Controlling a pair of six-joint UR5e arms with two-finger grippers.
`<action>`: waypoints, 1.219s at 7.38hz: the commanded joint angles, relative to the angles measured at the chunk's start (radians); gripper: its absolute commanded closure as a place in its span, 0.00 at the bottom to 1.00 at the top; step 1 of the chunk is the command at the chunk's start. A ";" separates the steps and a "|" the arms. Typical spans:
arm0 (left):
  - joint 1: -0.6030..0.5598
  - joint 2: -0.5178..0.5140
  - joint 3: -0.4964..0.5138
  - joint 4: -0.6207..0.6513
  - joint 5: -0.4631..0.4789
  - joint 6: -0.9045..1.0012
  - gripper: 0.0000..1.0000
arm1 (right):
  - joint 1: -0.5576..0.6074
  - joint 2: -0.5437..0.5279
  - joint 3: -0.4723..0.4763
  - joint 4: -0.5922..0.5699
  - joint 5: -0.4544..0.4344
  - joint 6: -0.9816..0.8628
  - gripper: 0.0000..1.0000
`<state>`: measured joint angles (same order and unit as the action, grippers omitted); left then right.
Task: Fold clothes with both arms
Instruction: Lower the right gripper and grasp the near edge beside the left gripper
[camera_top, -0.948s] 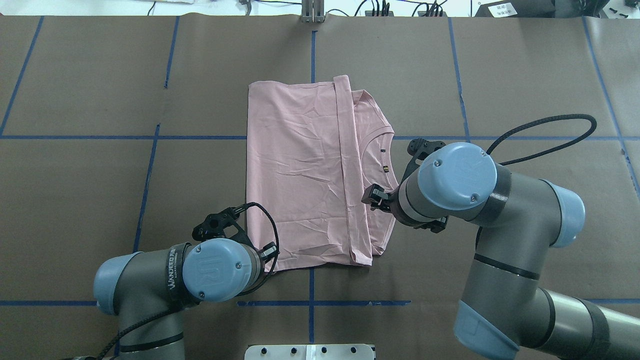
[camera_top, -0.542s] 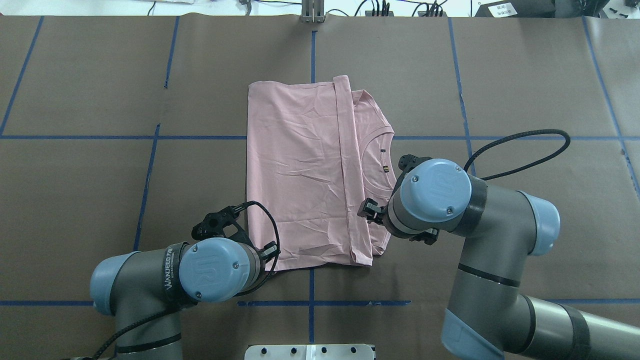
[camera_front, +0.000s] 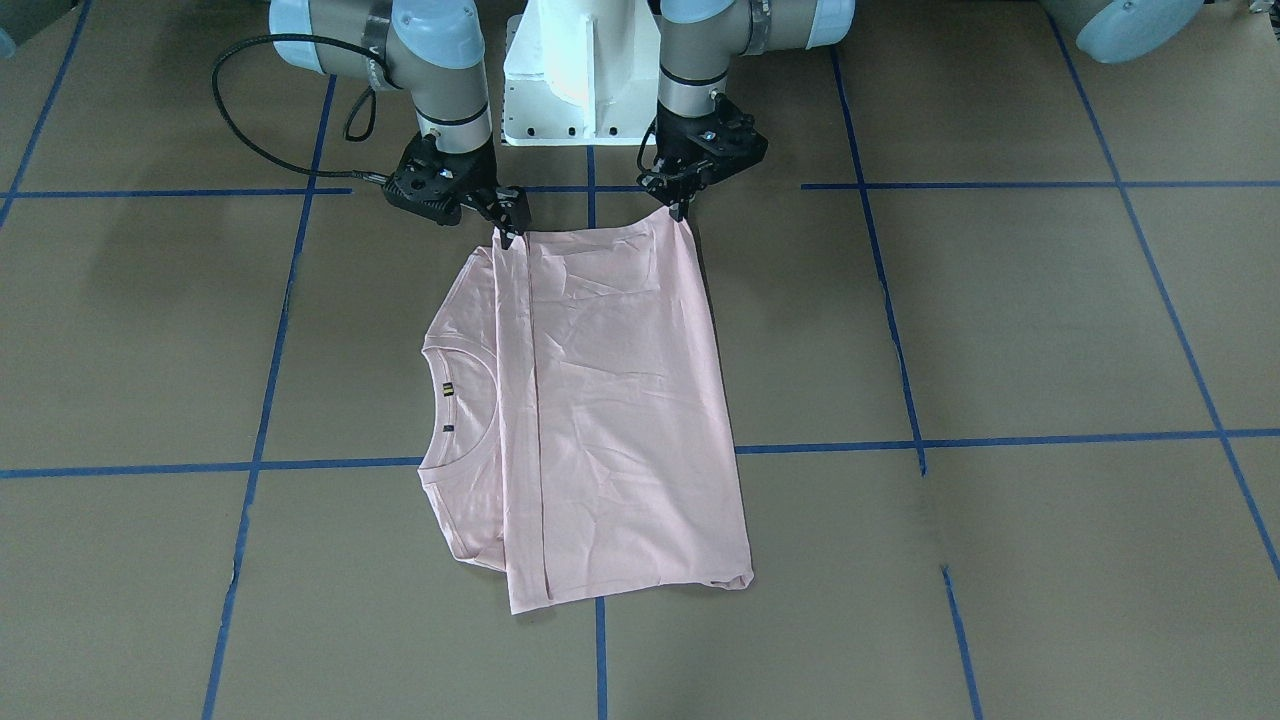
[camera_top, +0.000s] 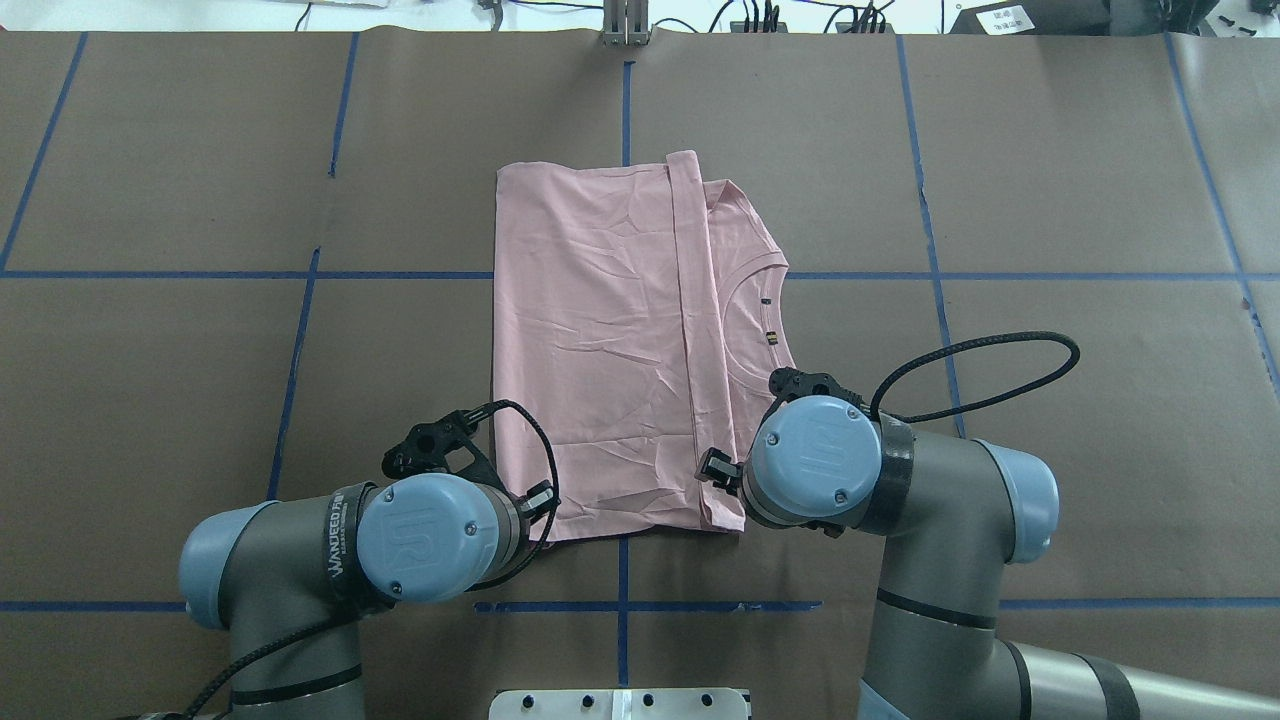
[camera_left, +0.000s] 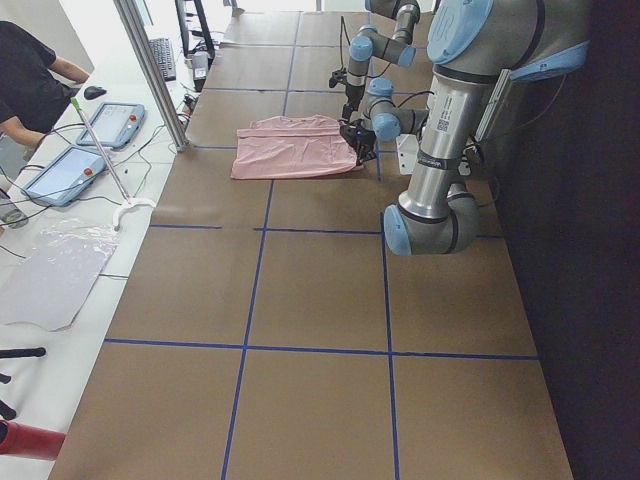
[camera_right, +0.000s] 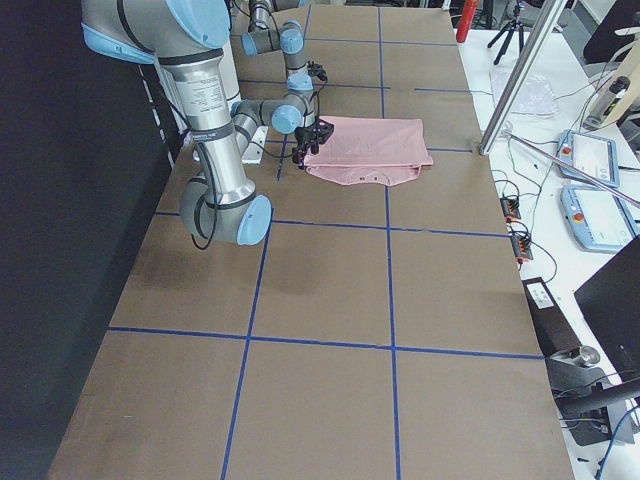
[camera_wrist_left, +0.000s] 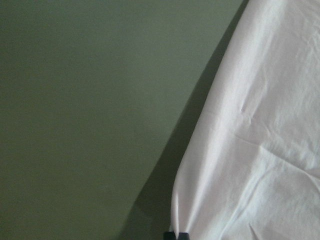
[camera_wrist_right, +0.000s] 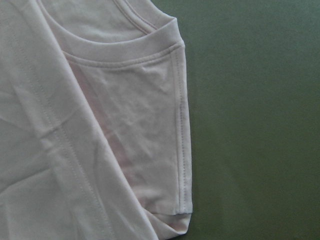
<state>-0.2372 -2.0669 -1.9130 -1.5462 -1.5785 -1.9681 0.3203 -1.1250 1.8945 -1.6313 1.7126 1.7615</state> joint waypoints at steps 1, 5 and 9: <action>0.001 0.001 0.000 0.000 0.000 0.000 1.00 | -0.007 -0.001 -0.070 0.156 -0.007 0.016 0.00; 0.002 0.001 0.005 0.000 0.000 0.000 1.00 | -0.003 -0.004 -0.087 0.160 -0.005 0.016 0.00; 0.002 0.001 0.008 0.000 0.002 0.000 1.00 | -0.003 -0.012 -0.086 0.160 -0.005 0.016 0.53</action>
<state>-0.2347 -2.0663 -1.9059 -1.5462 -1.5771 -1.9681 0.3174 -1.1360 1.8078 -1.4710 1.7073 1.7786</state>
